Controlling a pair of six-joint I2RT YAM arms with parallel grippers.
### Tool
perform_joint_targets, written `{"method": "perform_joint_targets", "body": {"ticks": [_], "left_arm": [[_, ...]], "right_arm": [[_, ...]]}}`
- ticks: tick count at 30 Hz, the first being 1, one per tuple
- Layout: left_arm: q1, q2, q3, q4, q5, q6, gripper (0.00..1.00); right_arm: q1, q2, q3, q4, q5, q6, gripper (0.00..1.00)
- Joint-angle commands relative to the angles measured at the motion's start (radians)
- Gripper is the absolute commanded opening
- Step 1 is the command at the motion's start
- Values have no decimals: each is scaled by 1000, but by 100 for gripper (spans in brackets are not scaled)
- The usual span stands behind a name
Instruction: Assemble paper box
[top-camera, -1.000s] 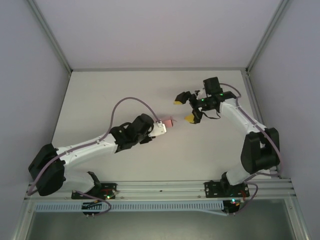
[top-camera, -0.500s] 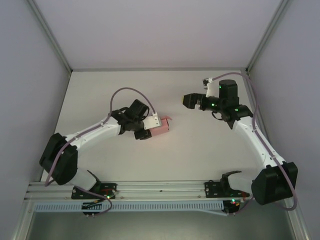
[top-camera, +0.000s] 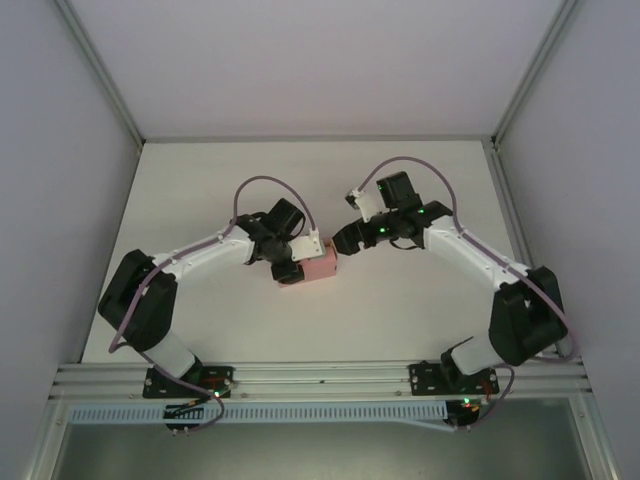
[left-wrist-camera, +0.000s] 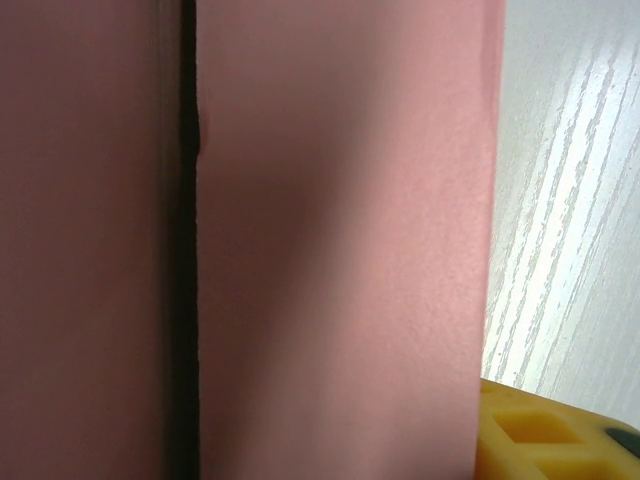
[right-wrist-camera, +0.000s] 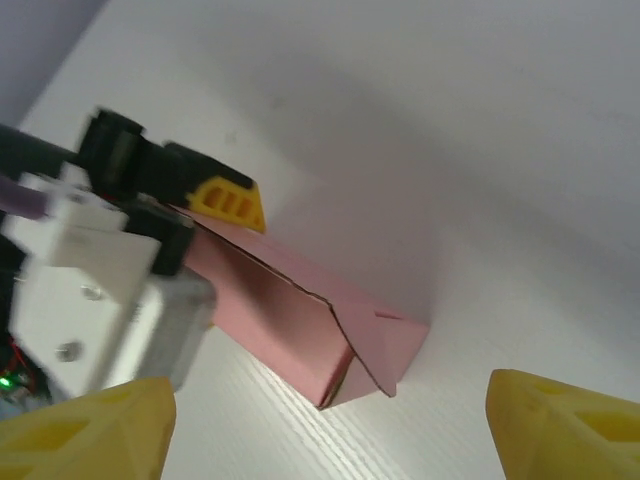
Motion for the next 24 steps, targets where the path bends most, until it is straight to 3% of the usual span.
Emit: {"method": "perform_joint_targets", "body": {"ticks": [1, 8, 21, 24], "left_arm": [[6, 19, 14, -27, 29, 16, 54], [7, 25, 20, -27, 29, 13, 54], [8, 10, 21, -13, 13, -1, 53], [9, 14, 28, -13, -5, -12, 53]], "right_arm": [[21, 37, 57, -34, 50, -60, 73], [31, 99, 81, -60, -31, -127, 56], [74, 145, 136, -98, 81, -81, 5], [89, 126, 150, -111, 84, 8, 1]]}}
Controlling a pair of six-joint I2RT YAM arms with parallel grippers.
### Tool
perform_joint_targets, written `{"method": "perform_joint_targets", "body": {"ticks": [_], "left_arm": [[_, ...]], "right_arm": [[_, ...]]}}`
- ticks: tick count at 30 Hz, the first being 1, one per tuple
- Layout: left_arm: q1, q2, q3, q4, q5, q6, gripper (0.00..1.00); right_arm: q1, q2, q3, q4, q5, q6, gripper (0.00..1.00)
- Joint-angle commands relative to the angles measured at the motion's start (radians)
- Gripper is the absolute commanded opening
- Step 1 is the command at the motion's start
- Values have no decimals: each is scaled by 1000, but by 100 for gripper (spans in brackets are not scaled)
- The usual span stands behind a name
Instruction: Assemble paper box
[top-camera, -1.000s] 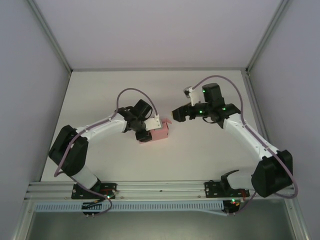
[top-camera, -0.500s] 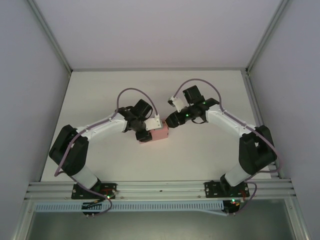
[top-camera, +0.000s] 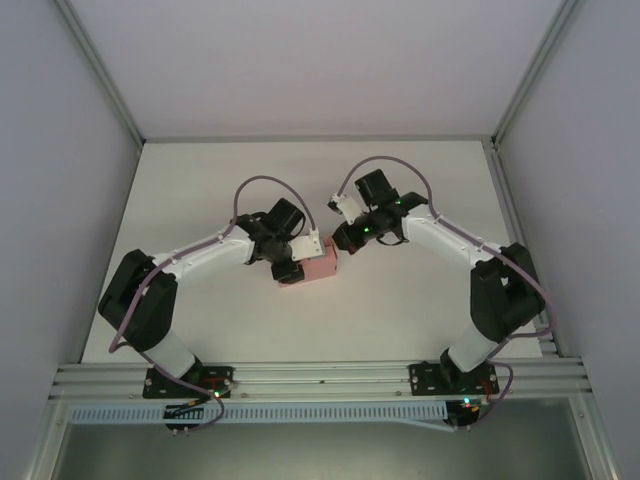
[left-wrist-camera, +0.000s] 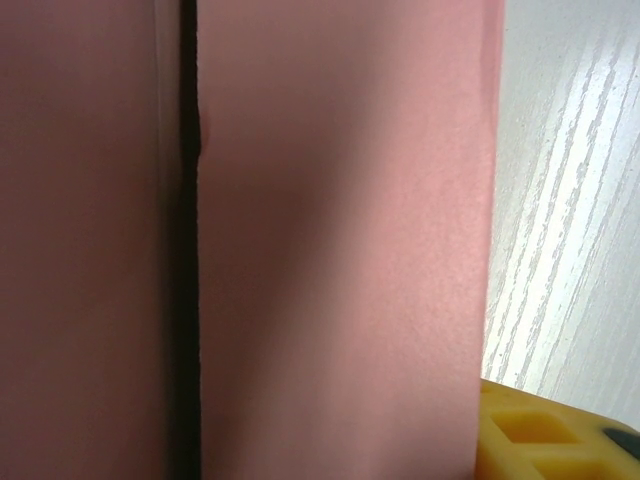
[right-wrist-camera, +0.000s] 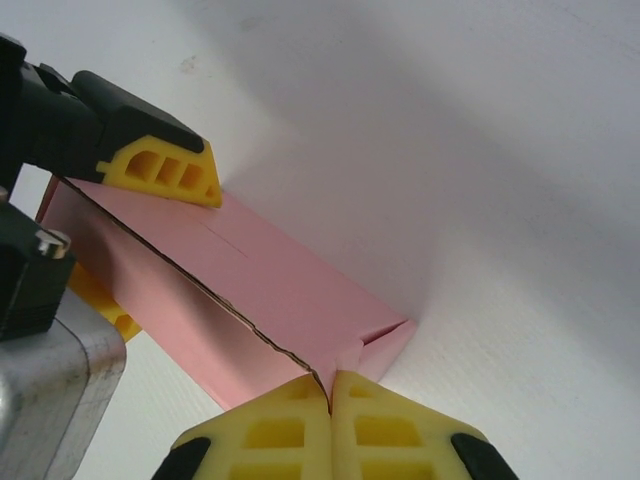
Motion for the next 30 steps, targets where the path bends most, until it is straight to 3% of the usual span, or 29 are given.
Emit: {"method": "perform_joint_targets", "body": {"ticks": [1, 8, 11, 15, 23, 30], "left_arm": [[6, 14, 27, -1, -7, -13, 52], [8, 28, 36, 31, -12, -22, 52], [8, 36, 48, 33, -15, -29, 52], [10, 36, 55, 33, -16, -32, 52], [9, 35, 57, 37, -14, -41, 53], [10, 21, 67, 41, -19, -37, 55]], "right_arm": [[21, -21, 34, -26, 12, 122, 0], [54, -75, -64, 117, -54, 500, 0], [55, -106, -113, 189, -26, 574, 1], [58, -123, -151, 182, 29, 476, 3], [80, -171, -363, 429, 162, 376, 0], [134, -194, -350, 364, 285, 270, 0]]}}
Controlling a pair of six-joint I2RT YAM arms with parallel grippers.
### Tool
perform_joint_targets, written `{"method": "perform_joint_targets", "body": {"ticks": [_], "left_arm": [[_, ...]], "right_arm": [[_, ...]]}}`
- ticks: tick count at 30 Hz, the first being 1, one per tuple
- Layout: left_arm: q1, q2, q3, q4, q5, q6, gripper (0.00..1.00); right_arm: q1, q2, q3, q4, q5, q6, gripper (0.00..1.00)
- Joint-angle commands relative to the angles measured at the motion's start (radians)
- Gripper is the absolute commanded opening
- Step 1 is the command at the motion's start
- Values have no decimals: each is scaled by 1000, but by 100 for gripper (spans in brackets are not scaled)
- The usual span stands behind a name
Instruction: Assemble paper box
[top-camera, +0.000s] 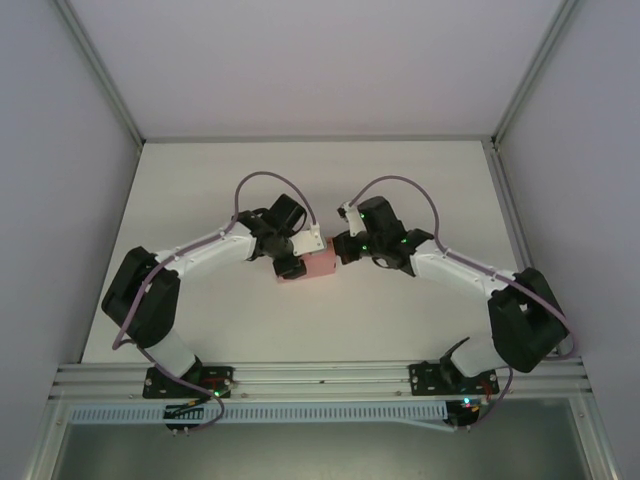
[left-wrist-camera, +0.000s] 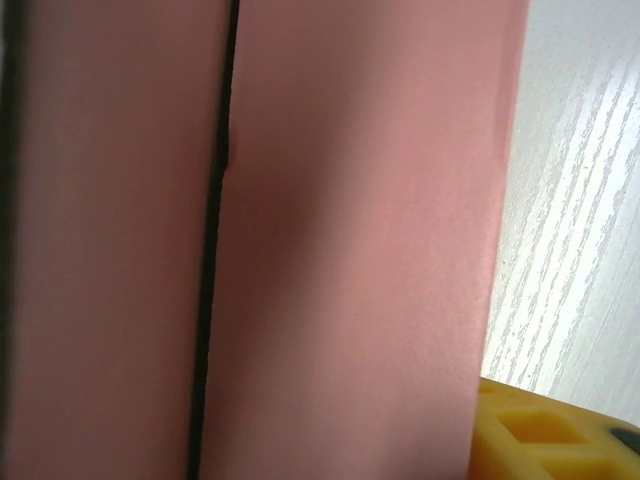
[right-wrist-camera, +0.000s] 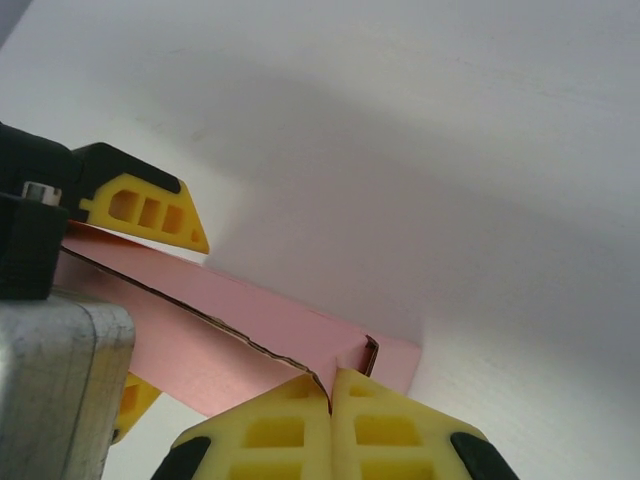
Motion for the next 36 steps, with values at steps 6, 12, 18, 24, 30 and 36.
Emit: {"method": "perform_joint_targets", "body": {"ticks": [6, 12, 18, 24, 30, 36], "left_arm": [[7, -1, 35, 35, 0, -21, 56], [6, -8, 33, 35, -1, -20, 57], [5, -10, 23, 37, -3, -25, 56], [5, -8, 19, 51, -5, -39, 56], [8, -4, 17, 81, -4, -69, 58], [8, -14, 17, 98, -5, -75, 60]], "right_arm": [[80, -2, -28, -98, 167, -120, 0], [118, -28, -21, -100, 274, -143, 0], [126, -46, -6, -141, 329, -182, 0], [136, -29, 1, -132, 269, -151, 0], [138, 5, -53, 11, 126, -57, 0], [143, -4, -96, 53, 137, -36, 0]]}}
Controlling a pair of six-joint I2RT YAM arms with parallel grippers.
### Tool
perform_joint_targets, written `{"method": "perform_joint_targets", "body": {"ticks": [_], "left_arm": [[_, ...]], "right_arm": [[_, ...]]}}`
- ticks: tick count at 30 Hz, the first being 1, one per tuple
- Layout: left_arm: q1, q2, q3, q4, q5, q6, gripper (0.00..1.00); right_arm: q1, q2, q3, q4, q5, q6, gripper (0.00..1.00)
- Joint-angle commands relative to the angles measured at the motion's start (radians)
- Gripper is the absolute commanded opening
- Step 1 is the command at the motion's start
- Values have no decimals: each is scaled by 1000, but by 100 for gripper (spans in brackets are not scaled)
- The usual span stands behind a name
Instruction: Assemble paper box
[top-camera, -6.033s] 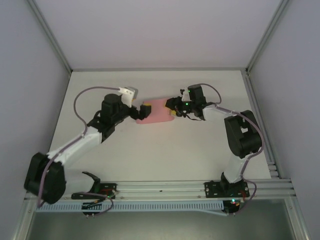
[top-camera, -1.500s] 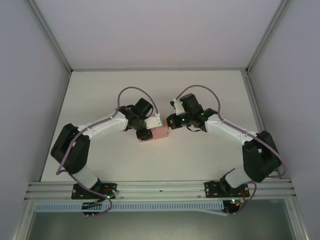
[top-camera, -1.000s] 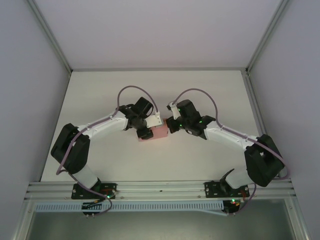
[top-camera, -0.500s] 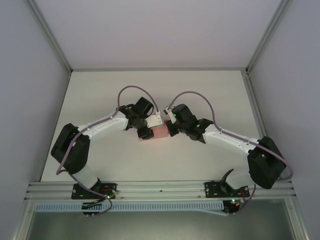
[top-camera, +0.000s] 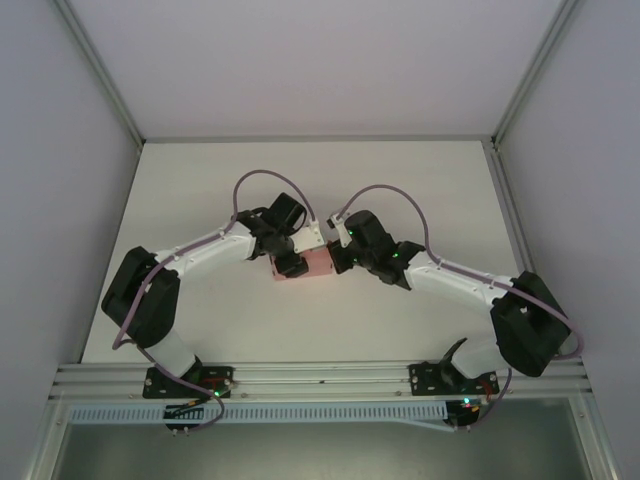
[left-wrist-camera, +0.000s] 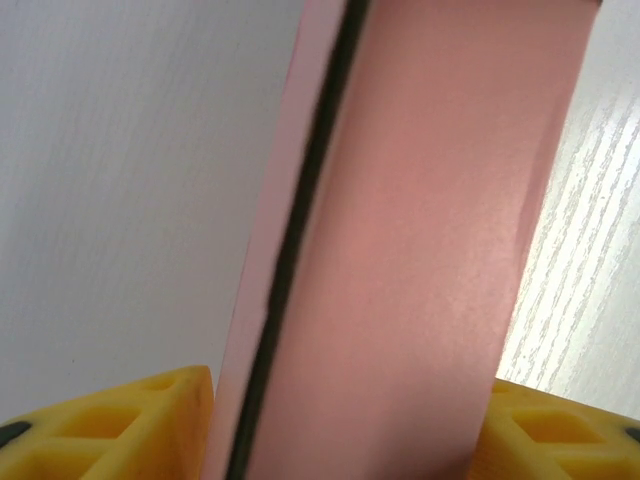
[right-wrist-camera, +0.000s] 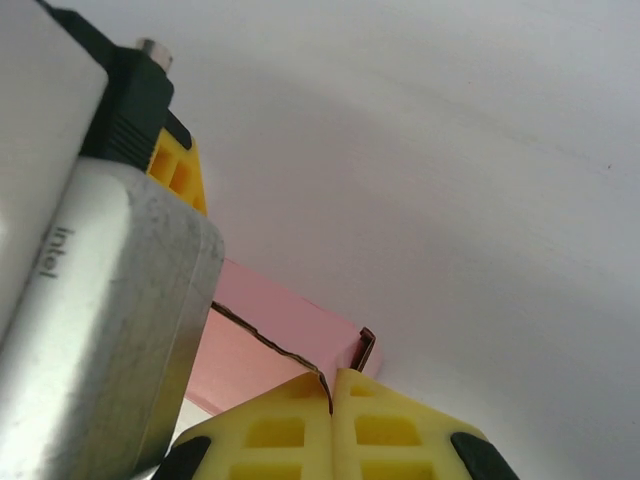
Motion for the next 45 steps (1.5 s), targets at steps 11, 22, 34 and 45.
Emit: {"method": "perform_joint_targets", "body": {"ticks": [11, 22, 34, 45], "left_arm": [[4, -133, 32, 93, -10, -107, 100], [2, -435, -119, -16, -331, -657, 100], [-48, -505, -220, 7, -262, -766, 100], [-48, -467, -199, -181, -380, -958, 79]], "right_arm": [[64, 20, 9, -107, 68, 18, 0], [92, 27, 60, -185, 179, 84, 0], [104, 88, 131, -226, 174, 111, 0], [111, 140, 152, -262, 181, 124, 0]]}}
